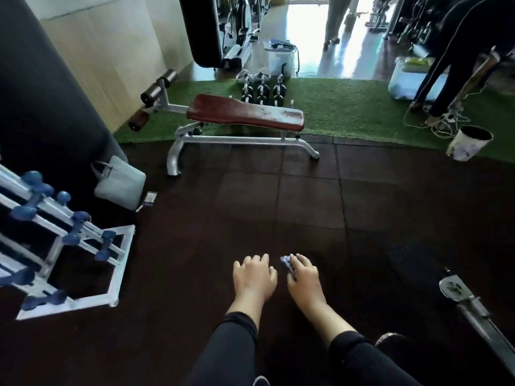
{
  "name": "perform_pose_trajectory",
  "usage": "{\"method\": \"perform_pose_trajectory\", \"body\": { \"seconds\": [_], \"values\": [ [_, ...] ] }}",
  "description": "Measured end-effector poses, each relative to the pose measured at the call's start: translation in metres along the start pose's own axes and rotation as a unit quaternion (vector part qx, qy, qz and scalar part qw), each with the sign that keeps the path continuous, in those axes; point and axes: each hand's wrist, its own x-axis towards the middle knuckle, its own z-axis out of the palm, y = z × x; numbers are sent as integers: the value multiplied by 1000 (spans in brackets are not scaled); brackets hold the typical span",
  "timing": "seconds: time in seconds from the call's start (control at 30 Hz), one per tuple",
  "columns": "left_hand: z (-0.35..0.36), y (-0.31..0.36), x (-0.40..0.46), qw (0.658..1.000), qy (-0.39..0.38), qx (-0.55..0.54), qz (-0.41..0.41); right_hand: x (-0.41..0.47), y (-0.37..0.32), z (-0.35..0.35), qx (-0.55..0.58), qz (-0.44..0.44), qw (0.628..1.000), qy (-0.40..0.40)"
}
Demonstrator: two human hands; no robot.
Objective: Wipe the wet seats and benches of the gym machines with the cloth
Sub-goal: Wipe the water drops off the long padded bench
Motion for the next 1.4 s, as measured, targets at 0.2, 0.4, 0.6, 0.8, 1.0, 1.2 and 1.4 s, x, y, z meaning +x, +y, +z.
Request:
{"method": "perform_pose_trajectory", "body": {
  "seconds": [0.2, 0.4, 0.6, 0.8, 1.0, 1.2, 1.4],
  "values": [
    [-21, -25, 52, 1000, 3, -9, -1, 53, -34, 10, -11, -12, 1000, -6],
    [-44, -44, 137, 1000, 4, -9, -4, 142, -55, 22, -16, -17, 1000, -16],
    [-81, -63, 260, 1000, 6, 1, -30, 271, -88, 23, -7, -41, 999, -15],
    [-118, -67, 359, 999, 6, -15, -49, 382, -120, 12, -3, -65, 998, -11],
    [-139, -82, 443, 998, -16, -25, -52, 465, -142, 20, 1, -52, 998, -21],
    [-163, -103, 562, 999, -42, -19, -24, 573, -166, 35, -9, -22, 1000, 11],
    [-216, -130, 695, 999, -40, -3, 25, 701, -200, 37, -3, -15, 997, 79]
  ]
}}
